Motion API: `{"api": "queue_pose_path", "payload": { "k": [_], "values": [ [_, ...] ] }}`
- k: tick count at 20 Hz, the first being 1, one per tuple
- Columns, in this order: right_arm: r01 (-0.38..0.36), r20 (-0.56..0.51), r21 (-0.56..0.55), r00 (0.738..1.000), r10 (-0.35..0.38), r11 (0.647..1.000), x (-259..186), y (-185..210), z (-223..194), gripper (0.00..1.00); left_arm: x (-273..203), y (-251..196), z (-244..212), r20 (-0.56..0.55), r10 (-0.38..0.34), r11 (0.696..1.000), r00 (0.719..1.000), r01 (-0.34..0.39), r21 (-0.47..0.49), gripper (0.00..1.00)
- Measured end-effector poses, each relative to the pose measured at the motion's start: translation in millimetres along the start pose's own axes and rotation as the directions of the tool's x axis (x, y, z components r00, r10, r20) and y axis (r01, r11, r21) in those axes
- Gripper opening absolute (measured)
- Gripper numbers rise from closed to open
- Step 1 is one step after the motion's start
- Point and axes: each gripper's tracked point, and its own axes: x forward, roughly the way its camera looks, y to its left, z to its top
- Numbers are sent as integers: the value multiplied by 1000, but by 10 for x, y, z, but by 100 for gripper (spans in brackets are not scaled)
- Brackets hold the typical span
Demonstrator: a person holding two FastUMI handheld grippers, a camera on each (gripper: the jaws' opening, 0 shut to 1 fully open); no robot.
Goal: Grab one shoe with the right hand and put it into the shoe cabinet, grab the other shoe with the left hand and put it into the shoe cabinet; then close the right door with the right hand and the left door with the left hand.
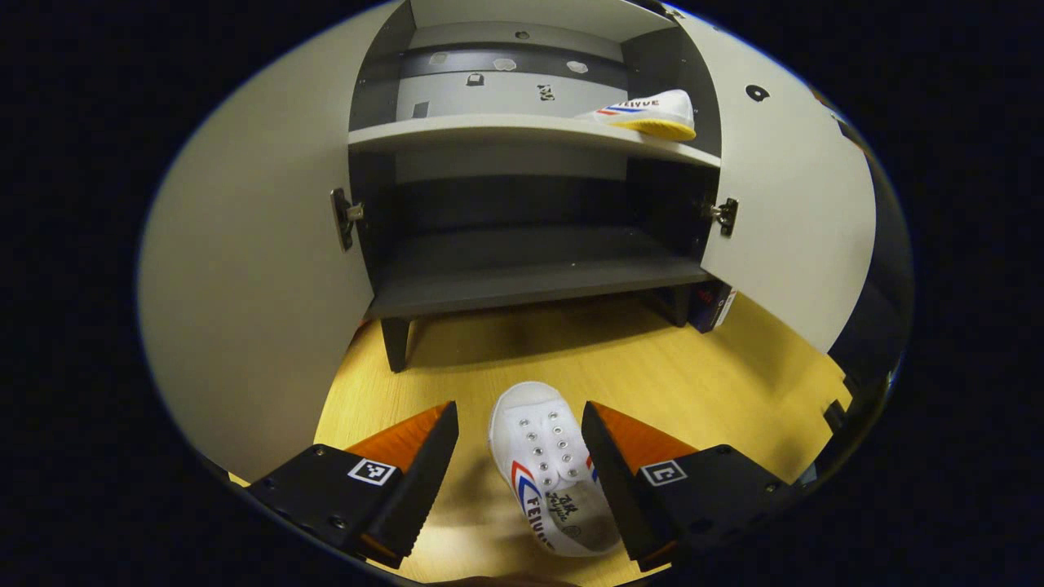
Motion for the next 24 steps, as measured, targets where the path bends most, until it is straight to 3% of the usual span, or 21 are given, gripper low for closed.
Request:
{"api": "queue_pose_path", "payload": {
  "k": [3,10,11,12,13,18,21,23,24],
  "values": [
    [-6,-20,38,1000,6,999,-138,-54,-198,98,35,-5,-348,-78,-11,1000,997,10,-10,93],
    [54,-53,39,997,-52,998,-202,-318,-389,98,115,45,-917,-214,-5,1000,977,8,11,92],
    [50,-51,56,998,-47,997,-214,-325,-383,98,134,0,-879,-189,-24,1000,982,23,-5,78],
    [49,-50,68,998,-46,996,-210,-348,-386,98,173,-27,-863,-185,-39,999,982,39,-6,74],
    [56,-49,72,997,-53,996,-221,-387,-386,98,147,-19,-932,-209,-51,999,977,54,8,62],
    [58,-51,69,997,-54,996,-273,-417,-431,98,181,-145,-915,-215,-154,988,965,146,-52,65],
    [58,-56,62,997,-55,996,-282,-419,-447,98,176,-58,-880,-195,-114,993,974,110,-33,17],
    [62,-63,62,996,-58,996,-295,-445,-464,98,148,-41,-823,-194,-94,996,977,91,-24,1],
    [64,-61,62,996,-60,996,-303,-459,-456,98,131,-15,-787,-193,-79,997,978,81,0,3]
  ]
}}
